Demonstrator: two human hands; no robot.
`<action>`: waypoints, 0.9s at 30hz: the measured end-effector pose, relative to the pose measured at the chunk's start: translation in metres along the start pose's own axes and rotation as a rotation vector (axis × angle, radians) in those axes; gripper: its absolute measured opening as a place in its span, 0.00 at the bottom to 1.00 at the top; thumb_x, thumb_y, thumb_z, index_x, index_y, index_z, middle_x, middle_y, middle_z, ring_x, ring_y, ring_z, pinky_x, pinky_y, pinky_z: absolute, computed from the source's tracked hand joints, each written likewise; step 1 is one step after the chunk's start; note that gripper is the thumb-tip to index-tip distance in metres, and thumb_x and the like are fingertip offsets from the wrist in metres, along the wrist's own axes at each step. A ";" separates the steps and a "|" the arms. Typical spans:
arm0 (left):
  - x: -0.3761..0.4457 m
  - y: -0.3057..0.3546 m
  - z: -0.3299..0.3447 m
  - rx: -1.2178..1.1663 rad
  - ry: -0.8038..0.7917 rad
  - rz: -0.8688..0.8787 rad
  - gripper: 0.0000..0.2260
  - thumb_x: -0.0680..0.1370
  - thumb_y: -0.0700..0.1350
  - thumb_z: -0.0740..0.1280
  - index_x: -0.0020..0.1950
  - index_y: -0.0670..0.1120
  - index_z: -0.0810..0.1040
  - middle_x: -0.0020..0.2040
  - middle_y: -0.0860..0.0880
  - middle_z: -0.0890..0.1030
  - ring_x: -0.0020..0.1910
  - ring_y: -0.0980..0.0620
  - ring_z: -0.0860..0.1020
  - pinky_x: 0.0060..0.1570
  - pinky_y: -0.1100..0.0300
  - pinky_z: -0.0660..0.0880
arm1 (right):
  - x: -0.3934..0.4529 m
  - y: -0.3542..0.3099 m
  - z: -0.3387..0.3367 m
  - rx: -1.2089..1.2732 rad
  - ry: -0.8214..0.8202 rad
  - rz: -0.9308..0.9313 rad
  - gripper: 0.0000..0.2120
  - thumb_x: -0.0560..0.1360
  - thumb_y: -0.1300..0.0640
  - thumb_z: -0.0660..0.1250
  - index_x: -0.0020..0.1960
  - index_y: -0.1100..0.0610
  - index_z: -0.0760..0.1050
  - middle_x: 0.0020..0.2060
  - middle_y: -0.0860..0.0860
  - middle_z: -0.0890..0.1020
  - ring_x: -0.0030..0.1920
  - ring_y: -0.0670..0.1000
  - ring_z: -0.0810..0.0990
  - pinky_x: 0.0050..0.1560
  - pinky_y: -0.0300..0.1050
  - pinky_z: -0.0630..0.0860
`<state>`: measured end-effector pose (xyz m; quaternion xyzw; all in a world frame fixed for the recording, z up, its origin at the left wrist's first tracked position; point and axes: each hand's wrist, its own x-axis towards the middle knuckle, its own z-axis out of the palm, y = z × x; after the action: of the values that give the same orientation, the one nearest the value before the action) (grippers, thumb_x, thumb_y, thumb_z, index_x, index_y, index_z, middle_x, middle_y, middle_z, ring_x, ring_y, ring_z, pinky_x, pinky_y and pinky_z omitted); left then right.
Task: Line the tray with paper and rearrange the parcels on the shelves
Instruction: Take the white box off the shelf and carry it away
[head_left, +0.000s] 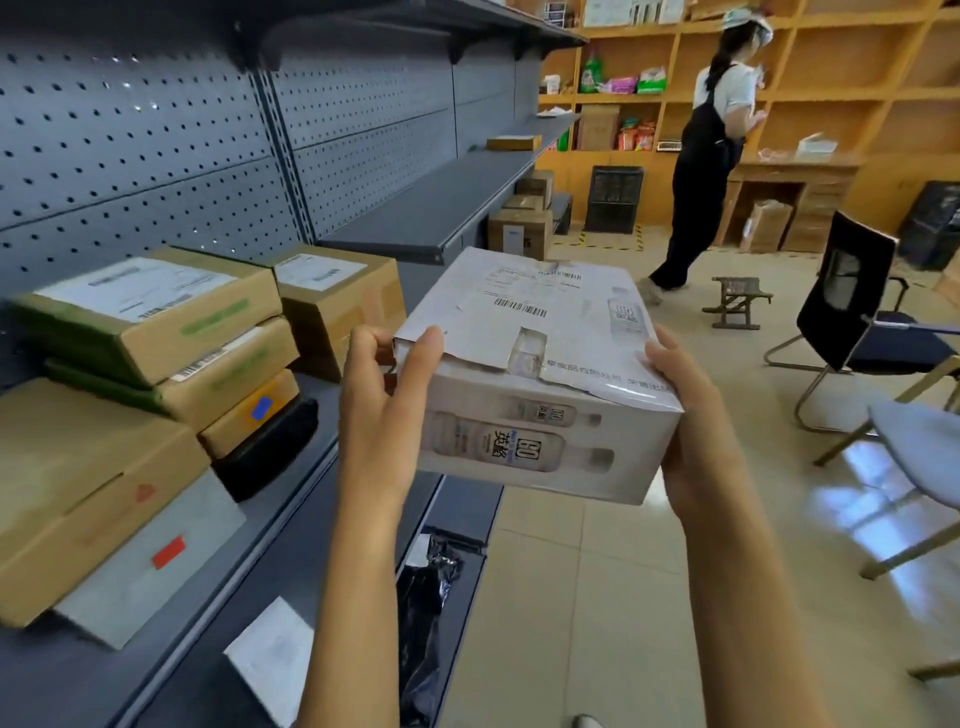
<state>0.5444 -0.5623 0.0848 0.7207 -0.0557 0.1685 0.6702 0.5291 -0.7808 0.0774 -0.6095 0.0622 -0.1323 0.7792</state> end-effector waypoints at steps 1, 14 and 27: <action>0.016 -0.005 0.008 0.001 0.006 -0.006 0.17 0.73 0.63 0.65 0.50 0.51 0.70 0.48 0.52 0.78 0.45 0.59 0.78 0.42 0.61 0.74 | 0.022 0.002 0.000 0.006 -0.010 0.000 0.18 0.83 0.53 0.57 0.72 0.46 0.72 0.58 0.49 0.86 0.51 0.50 0.86 0.37 0.36 0.79; 0.207 -0.035 0.077 0.094 0.326 0.014 0.12 0.71 0.65 0.64 0.44 0.59 0.69 0.46 0.56 0.77 0.47 0.55 0.75 0.46 0.58 0.70 | 0.280 -0.005 0.052 0.097 -0.329 0.008 0.18 0.83 0.55 0.57 0.71 0.48 0.73 0.60 0.51 0.85 0.50 0.47 0.86 0.39 0.36 0.80; 0.273 -0.027 -0.007 0.380 0.624 0.118 0.09 0.76 0.61 0.65 0.47 0.59 0.69 0.49 0.54 0.79 0.42 0.64 0.79 0.37 0.67 0.72 | 0.375 0.019 0.209 0.297 -0.639 0.148 0.17 0.83 0.55 0.58 0.69 0.52 0.76 0.52 0.49 0.87 0.47 0.48 0.86 0.39 0.39 0.81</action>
<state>0.8071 -0.5135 0.1465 0.7418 0.1419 0.4258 0.4982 0.9450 -0.6871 0.1356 -0.4942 -0.1606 0.1140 0.8467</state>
